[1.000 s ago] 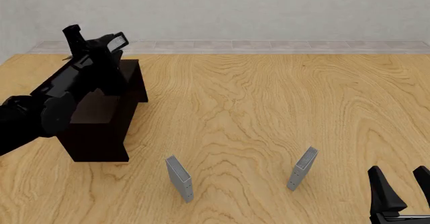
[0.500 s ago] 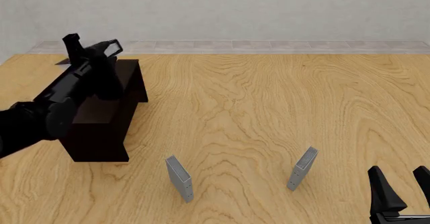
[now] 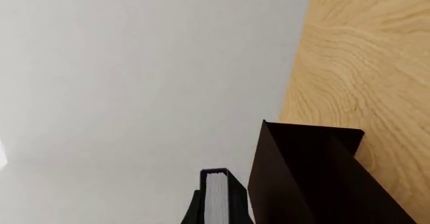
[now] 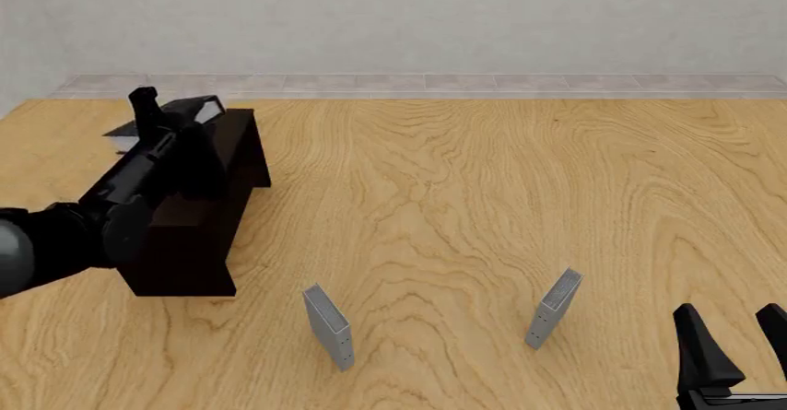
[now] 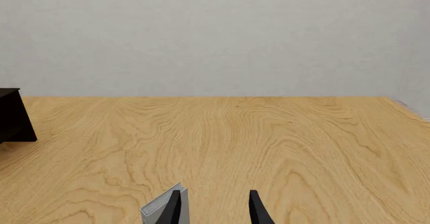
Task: Pick up the book in the middle and place it on the cabinet shelf.
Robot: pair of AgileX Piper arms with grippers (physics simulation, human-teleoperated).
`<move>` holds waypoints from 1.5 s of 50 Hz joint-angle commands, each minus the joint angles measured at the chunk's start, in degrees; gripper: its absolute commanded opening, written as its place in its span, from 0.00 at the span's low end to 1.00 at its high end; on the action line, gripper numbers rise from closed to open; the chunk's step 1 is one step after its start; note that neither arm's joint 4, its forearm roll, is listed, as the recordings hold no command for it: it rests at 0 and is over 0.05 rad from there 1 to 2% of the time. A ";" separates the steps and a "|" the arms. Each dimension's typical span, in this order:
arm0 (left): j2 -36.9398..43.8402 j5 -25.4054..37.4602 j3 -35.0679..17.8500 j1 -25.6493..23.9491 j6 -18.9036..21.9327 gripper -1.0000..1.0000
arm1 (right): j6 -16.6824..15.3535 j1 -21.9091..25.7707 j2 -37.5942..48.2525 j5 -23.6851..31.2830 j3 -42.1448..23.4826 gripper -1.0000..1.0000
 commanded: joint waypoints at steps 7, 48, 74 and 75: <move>0.87 -2.02 0.38 0.18 -0.74 0.00 | 0.01 0.01 0.00 0.00 0.00 1.00; -1.11 2.27 -0.08 -0.18 -6.65 1.00 | 0.00 -0.01 0.00 0.00 0.00 1.00; -11.42 6.54 1.80 -4.81 -6.59 1.00 | 0.01 0.00 0.01 0.00 0.00 1.00; -11.88 6.22 1.95 -5.06 -6.36 1.00 | -0.02 -0.01 0.00 0.00 0.00 1.00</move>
